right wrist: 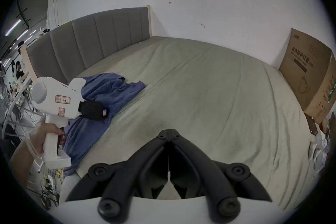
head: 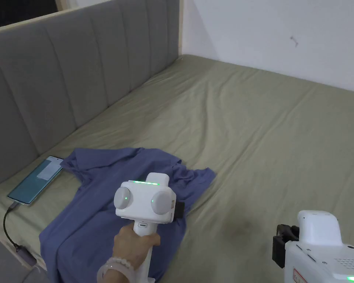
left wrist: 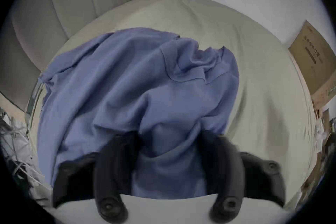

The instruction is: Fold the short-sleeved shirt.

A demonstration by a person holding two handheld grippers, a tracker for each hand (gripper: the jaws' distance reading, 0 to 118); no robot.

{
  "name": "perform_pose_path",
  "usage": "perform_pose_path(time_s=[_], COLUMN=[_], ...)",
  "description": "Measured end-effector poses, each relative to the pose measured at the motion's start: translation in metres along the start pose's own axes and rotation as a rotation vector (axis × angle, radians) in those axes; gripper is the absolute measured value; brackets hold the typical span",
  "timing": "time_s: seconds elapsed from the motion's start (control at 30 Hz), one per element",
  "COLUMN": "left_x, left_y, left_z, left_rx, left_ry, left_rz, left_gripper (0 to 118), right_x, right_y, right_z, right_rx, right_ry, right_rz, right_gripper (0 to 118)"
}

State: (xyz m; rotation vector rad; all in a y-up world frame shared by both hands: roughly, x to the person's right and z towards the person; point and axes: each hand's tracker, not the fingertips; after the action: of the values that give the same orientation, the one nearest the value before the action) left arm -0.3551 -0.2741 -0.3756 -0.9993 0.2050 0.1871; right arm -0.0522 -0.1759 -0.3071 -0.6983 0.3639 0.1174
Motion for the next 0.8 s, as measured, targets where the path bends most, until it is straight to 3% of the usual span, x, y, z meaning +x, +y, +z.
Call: perform_pose_path(time_s=[0.03, 0.1, 0.13, 0.27, 0.53, 0.63, 0.8], left_x=[-0.002, -0.006, -0.008, -0.018, 0.015, 0.053, 0.177], left_y=[0.0, 0.0, 0.004, 0.013, 0.048, 0.065, 0.068], left_z=[0.003, 0.005, 0.008, 0.012, 0.049, 0.07, 0.13], left_rx=[0.009, -0.001, -0.017, -0.039, 0.029, 0.065, 0.1], left_ry=[0.02, 0.101, 0.006, -0.022, -0.111, -0.229, -0.397], left_rz=[0.018, 0.04, 0.071, 0.148, 0.094, 0.08, -0.09], left_gripper=[8, 8, 8, 8, 8, 8, 8], right_x=[0.0, 0.0, 0.0, 0.004, 0.049, 0.075, 0.127], right_y=[-0.001, -0.004, -0.005, -0.008, -0.005, -0.005, -0.008], right_z=[0.0, 0.002, 0.003, 0.011, 0.04, 0.061, 0.107], right_rx=[-0.006, -0.01, -0.011, -0.011, 0.045, 0.083, 0.163], right_ry=[0.01, 0.019, 0.02, 0.005, -0.051, -0.098, -0.217], right_rz=[-0.009, -0.012, -0.008, 0.013, -0.118, -0.168, -0.27], right_gripper=[0, 0, 0, 0, 0, 0, 0])
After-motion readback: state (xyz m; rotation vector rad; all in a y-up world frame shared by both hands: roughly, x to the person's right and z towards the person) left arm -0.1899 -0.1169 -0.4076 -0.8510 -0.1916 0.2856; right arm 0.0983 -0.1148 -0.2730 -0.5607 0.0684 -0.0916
